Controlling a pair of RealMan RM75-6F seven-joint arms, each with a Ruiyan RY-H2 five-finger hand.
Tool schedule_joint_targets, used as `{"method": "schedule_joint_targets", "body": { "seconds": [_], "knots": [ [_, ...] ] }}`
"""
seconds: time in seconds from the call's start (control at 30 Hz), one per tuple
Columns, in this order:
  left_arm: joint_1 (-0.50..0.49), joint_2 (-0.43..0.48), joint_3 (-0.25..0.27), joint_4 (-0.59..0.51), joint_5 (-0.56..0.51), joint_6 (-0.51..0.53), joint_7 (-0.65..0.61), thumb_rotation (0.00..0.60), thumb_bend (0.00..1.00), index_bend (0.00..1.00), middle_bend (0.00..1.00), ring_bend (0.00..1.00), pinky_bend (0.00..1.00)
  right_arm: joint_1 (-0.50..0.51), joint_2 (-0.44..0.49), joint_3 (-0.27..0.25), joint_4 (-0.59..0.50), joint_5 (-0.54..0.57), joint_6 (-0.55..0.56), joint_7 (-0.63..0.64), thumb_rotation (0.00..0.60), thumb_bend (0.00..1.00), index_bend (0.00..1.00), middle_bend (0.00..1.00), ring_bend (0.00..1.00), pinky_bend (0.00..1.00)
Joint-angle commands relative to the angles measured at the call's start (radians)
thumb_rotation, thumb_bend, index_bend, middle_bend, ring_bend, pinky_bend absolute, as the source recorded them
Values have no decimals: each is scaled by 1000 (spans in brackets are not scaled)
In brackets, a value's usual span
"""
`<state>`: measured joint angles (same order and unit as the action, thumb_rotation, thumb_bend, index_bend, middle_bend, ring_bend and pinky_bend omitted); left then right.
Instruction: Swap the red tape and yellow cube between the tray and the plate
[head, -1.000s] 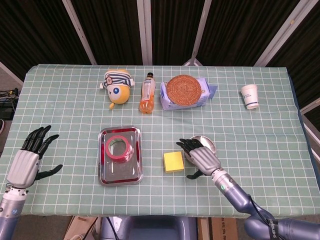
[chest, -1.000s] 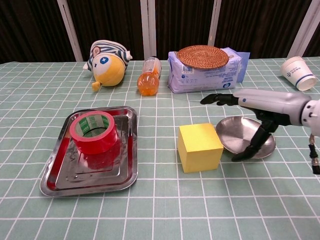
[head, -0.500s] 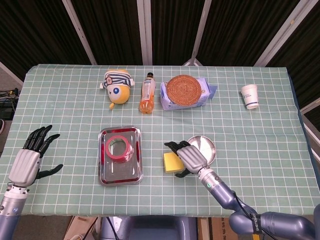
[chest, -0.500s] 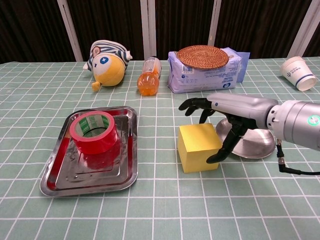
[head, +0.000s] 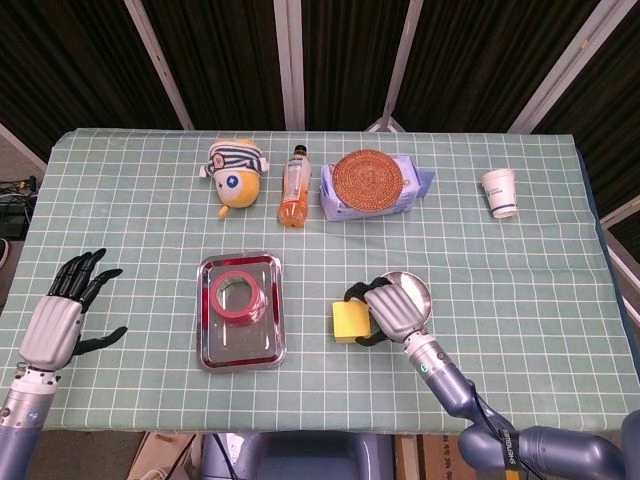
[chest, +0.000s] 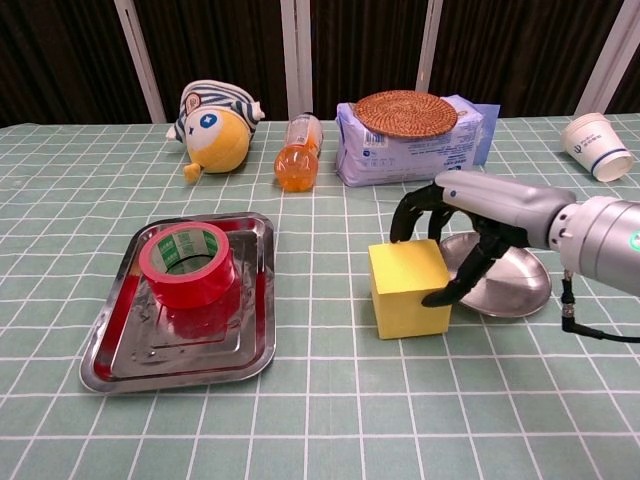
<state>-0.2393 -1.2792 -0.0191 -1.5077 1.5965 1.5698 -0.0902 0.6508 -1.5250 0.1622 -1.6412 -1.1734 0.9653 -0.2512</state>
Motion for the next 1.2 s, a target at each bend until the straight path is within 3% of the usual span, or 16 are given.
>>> {"method": "schedule_joint_targets", "body": {
  "seconds": [0.03,0.57,1.2],
  "knots": [
    [2,-3,-3,1,2,1,-2,600,11,219,0,0,62,-16,23,0,-12,-1,20,12,600,173,392,356,428,251],
    [11,-10,-14,-1,10,-1,6,600,11,226,0,0,62,-58,140,17,-20,2,47,109,600,180,396,378,470,280],
    [22,-21,-37,1,-1,-1,32,600,11,219,0,0,62,-72,151,10,96,-16,17,225,600,185,395,377,470,280]
  ]
}}
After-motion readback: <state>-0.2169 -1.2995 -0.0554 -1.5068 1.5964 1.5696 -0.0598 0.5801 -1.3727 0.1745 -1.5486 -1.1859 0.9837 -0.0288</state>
